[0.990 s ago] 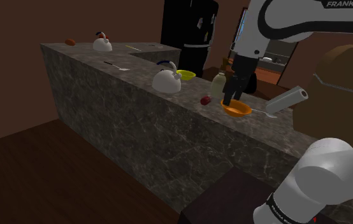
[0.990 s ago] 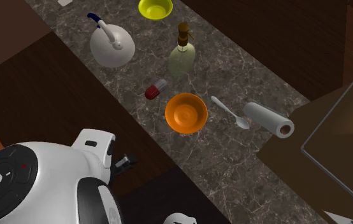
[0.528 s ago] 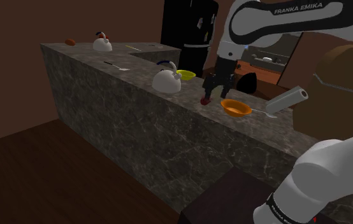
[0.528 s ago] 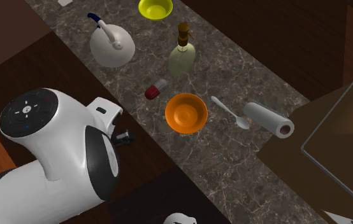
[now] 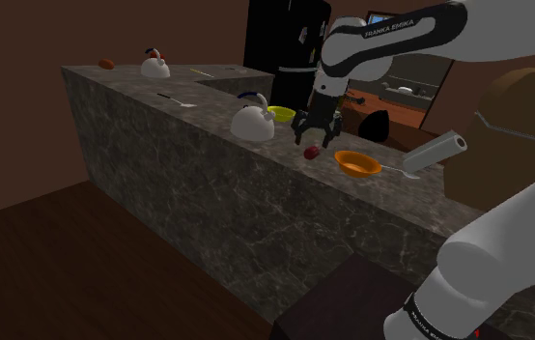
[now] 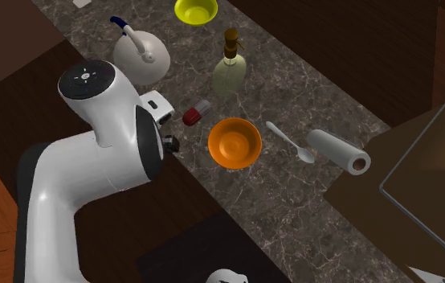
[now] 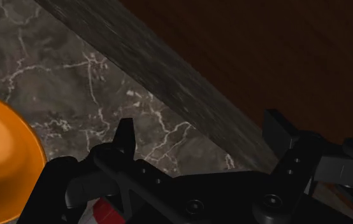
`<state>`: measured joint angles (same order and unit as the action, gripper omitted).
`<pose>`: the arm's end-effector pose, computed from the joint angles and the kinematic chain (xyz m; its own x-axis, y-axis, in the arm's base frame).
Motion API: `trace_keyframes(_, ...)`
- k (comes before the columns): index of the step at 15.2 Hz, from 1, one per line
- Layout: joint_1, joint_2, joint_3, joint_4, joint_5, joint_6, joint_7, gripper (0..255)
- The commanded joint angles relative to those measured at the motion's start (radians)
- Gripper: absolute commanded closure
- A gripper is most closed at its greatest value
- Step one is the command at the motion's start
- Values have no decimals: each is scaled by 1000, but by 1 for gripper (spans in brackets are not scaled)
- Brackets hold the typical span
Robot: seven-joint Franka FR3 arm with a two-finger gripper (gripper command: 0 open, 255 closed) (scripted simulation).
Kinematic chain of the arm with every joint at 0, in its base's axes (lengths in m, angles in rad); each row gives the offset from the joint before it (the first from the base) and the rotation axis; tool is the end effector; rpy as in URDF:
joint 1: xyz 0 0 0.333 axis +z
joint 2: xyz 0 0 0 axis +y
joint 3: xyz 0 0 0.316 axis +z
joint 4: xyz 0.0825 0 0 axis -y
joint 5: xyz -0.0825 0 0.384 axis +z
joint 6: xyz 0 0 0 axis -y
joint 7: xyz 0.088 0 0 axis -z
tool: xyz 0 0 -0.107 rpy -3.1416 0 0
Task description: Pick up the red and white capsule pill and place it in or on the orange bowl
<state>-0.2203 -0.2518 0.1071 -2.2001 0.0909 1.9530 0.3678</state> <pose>0.4753 -0.0454 0.4875 0.8689 -0.4947 -0.0182 -0.4949 -0.8672 -0.0549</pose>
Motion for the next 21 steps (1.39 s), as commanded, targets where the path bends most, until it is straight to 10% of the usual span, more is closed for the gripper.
trace_keyframes(1, -24, 59, -9, 43, -6, 20, 61, 0)
trace_keyframes(21, -140, 437, -113, 264, -7, 202, 424, 0)
